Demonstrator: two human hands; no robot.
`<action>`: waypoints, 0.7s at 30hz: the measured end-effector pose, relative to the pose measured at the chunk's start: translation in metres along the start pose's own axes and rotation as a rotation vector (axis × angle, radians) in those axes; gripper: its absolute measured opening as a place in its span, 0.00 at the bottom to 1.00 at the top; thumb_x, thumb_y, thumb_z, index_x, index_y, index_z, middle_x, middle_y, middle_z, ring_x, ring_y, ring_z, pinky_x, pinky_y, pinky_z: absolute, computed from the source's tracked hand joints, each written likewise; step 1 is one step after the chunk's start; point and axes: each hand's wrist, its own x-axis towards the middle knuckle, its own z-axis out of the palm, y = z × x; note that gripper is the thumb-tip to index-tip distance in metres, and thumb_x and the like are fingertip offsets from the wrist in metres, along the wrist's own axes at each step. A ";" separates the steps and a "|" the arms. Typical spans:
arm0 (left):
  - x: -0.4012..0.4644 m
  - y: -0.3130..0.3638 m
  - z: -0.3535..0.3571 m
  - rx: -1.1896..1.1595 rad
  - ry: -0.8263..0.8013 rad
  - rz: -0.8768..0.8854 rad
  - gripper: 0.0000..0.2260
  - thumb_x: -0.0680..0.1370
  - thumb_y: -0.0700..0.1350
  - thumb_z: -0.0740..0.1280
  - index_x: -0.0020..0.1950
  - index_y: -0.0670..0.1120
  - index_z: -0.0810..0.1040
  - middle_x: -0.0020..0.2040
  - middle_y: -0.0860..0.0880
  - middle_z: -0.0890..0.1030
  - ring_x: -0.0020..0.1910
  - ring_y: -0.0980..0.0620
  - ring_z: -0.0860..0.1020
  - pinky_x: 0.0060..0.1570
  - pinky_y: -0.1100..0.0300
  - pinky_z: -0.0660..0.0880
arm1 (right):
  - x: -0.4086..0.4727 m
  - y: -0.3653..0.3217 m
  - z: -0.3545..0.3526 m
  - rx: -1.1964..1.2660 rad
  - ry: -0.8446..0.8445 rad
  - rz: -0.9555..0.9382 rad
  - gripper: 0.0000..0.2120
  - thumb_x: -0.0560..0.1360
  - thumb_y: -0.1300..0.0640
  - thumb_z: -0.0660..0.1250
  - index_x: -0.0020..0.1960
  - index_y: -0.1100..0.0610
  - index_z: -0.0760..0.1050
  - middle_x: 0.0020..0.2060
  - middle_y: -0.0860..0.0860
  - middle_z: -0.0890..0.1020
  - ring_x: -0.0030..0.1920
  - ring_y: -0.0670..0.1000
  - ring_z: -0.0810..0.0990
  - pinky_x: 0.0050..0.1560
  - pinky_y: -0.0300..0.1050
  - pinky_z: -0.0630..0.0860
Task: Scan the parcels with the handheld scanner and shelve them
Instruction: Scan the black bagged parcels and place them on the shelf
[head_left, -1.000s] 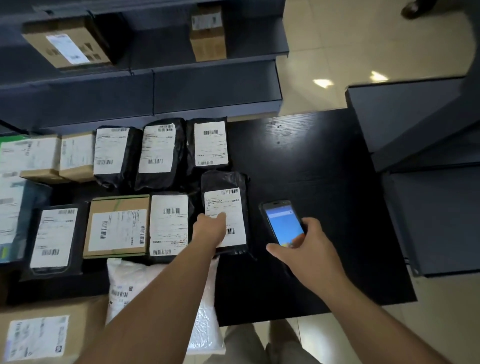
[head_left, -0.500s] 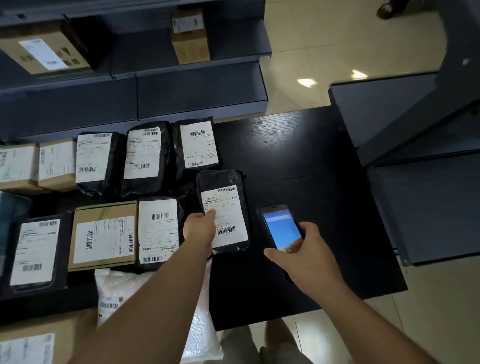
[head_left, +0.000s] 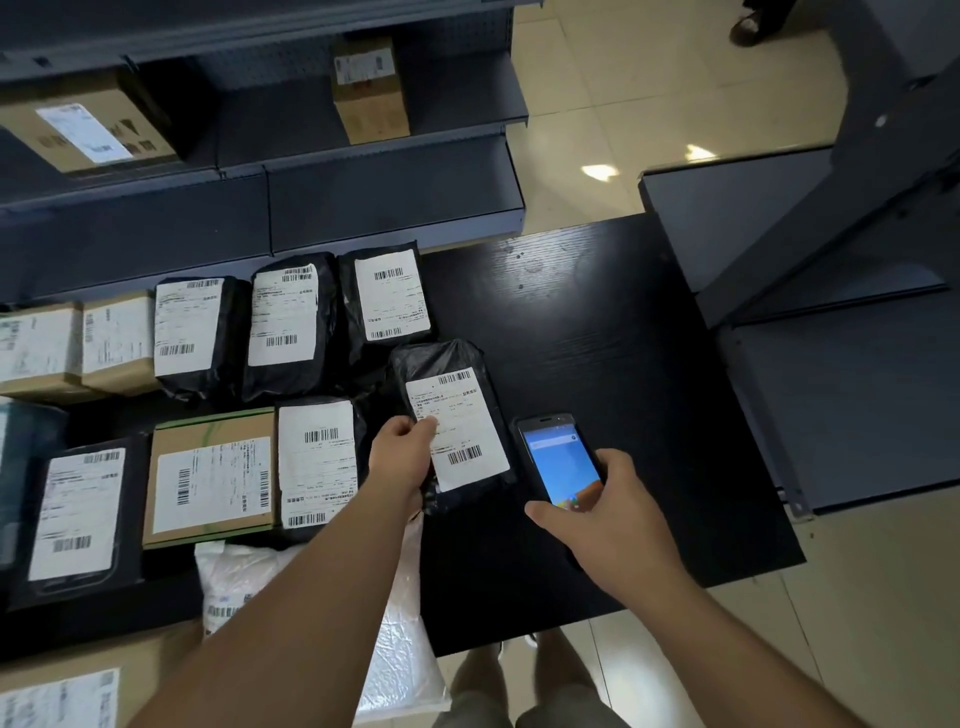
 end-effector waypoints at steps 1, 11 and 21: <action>-0.003 0.002 -0.001 0.001 -0.004 0.010 0.11 0.71 0.53 0.73 0.38 0.49 0.73 0.49 0.40 0.86 0.56 0.32 0.84 0.55 0.33 0.82 | -0.002 -0.002 -0.001 0.001 0.003 -0.006 0.44 0.67 0.38 0.81 0.74 0.48 0.63 0.52 0.44 0.78 0.48 0.46 0.81 0.49 0.49 0.84; -0.037 0.029 -0.017 -0.068 -0.022 0.119 0.29 0.62 0.66 0.78 0.52 0.50 0.75 0.53 0.43 0.86 0.52 0.40 0.86 0.55 0.35 0.83 | -0.035 -0.030 -0.024 0.003 0.063 -0.104 0.41 0.68 0.40 0.81 0.72 0.47 0.64 0.53 0.45 0.77 0.48 0.46 0.81 0.47 0.46 0.83; -0.104 0.078 -0.035 -0.257 0.009 0.218 0.36 0.73 0.53 0.80 0.76 0.45 0.71 0.58 0.46 0.87 0.53 0.43 0.87 0.55 0.40 0.84 | -0.068 -0.055 -0.054 -0.020 0.048 -0.266 0.38 0.67 0.40 0.80 0.70 0.46 0.65 0.50 0.45 0.79 0.47 0.45 0.81 0.47 0.48 0.83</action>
